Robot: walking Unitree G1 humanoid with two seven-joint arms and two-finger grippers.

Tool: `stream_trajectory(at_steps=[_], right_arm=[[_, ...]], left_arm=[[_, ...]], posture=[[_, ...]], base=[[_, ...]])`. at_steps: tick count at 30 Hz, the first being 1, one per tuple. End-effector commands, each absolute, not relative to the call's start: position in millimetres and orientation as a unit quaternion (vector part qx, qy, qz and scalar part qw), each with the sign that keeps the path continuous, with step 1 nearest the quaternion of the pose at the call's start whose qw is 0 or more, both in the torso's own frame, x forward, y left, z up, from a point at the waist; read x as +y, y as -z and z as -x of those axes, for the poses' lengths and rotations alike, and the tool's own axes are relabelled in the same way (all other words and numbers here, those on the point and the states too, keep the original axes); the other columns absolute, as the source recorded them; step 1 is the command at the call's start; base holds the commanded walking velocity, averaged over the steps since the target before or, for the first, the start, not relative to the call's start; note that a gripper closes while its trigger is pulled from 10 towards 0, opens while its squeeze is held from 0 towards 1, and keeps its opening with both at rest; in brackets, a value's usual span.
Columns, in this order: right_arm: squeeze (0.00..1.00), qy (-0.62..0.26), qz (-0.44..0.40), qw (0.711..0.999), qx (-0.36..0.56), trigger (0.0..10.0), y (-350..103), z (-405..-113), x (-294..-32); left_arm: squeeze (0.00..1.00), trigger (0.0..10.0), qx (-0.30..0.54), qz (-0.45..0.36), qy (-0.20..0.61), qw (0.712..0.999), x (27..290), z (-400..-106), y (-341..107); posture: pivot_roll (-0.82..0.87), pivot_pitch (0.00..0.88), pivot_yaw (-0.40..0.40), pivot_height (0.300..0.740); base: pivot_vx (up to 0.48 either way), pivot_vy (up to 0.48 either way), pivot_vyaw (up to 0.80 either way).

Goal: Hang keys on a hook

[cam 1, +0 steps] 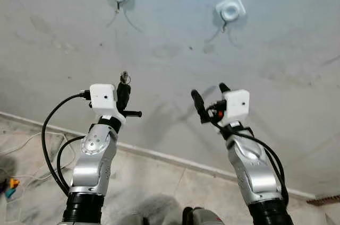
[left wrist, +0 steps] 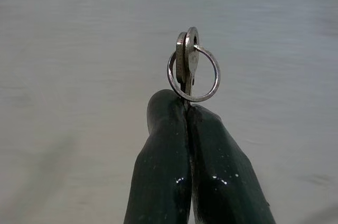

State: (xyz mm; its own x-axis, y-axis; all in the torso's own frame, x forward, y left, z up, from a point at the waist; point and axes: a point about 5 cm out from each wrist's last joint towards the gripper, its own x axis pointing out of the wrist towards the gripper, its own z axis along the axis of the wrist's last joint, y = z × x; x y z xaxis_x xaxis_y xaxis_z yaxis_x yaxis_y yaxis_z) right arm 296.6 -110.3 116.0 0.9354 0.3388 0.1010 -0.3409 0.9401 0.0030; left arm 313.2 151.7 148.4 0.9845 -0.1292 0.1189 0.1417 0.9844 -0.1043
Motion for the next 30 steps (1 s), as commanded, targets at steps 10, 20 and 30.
stream_trajectory(at_steps=[10, 20, 30], right_arm=[[0.0, -0.2, -0.006, 0.98, 0.0, 10.0, -100, -281, -107], [0.0, -0.215, 0.006, 0.976, -0.03, 10.0, -108, -275, -97], [0.0, -0.208, 0.005, 0.978, -0.031, 10.0, -111, -272, -95]], left_arm=[[0.0, 10.0, -0.088, 0.007, 0.079, 0.993, 151, -304, -160], [0.0, 10.0, -0.094, -0.052, 0.13, 0.986, 166, -331, -186], [0.0, 10.0, -0.127, -0.107, 0.164, 0.972, 161, -344, -212]], posture=[[-0.03, 0.216, 0.026, 0.74], [-0.04, 0.235, 0.037, 0.74], [-0.06, 0.24, 0.048, 0.74]], base=[[0.0, 0.0, 0.0], [0.0, 0.0, 0.0], [0.0, 0.0, 0.0]])
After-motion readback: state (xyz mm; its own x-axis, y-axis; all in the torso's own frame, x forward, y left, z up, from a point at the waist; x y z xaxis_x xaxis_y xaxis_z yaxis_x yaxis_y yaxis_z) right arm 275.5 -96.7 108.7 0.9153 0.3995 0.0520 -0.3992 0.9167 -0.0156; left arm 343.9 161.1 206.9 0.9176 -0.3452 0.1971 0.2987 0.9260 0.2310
